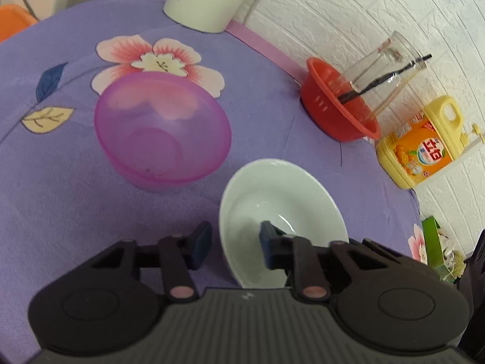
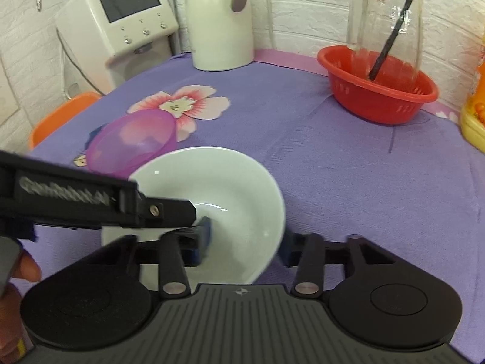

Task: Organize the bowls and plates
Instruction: 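Move the left gripper to the white patterned bowl and grasp its rim, then carry the white bowl with the left gripper and lower it into the steel bowl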

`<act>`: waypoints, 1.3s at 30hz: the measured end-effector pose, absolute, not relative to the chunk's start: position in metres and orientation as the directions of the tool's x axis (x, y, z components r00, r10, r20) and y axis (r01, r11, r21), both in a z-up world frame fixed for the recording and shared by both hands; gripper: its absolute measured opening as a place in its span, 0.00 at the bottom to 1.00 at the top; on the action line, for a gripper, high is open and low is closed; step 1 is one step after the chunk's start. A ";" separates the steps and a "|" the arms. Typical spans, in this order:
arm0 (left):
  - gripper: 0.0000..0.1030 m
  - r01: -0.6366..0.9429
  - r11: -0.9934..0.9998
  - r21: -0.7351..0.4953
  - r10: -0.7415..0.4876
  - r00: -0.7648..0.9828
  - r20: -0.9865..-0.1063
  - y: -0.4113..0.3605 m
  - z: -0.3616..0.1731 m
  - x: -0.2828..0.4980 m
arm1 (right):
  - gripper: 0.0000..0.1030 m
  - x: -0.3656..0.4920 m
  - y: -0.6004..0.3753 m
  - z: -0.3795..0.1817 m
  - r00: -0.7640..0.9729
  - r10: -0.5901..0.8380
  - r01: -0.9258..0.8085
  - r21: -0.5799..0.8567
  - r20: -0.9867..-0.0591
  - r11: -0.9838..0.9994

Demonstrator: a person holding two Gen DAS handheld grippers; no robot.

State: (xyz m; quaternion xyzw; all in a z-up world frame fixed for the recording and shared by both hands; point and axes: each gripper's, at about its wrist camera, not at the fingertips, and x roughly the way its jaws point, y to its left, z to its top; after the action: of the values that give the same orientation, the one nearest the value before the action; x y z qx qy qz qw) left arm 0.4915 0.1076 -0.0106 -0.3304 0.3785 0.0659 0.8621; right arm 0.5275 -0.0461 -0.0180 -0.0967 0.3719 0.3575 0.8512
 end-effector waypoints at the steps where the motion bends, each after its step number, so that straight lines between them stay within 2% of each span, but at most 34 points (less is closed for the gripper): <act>1: 0.13 -0.363 0.780 -0.510 -0.133 0.700 -0.702 0.106 -0.010 0.491 | 0.64 0.524 -0.044 -0.017 0.475 0.529 -0.685 0.081 -0.703 0.724; 3: 0.13 -0.355 0.802 -0.481 -0.122 0.690 -0.713 0.101 -0.007 0.488 | 0.64 0.517 -0.042 -0.015 0.480 0.524 -0.698 0.056 -0.704 0.714; 10: 0.13 -0.303 0.807 -0.507 -0.179 0.693 -0.699 0.084 0.006 0.444 | 0.64 0.483 -0.058 -0.002 0.476 0.507 -0.685 0.059 -0.719 0.726; 26: 0.12 -0.088 0.840 -0.535 -0.321 0.713 -0.623 0.007 0.043 0.294 | 0.65 0.313 -0.124 0.047 0.616 0.378 -0.566 -0.054 -0.691 0.822; 33: 0.12 -0.029 0.863 -0.505 -0.359 0.666 -0.653 -0.023 0.023 0.253 | 0.65 0.261 -0.151 0.032 0.632 0.333 -0.516 -0.060 -0.699 0.854; 39: 0.12 -0.030 0.888 -0.458 -0.335 0.640 -0.691 -0.028 0.005 0.242 | 0.65 0.244 -0.155 0.008 0.601 0.341 -0.519 -0.029 -0.723 0.854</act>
State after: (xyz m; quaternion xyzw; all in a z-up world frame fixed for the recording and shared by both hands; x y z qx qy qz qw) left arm 0.2420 -0.0282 0.0054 -0.2198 0.4153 -0.0869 0.8785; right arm 0.2440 -0.1548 0.0082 -0.1187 0.3750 0.2424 0.8869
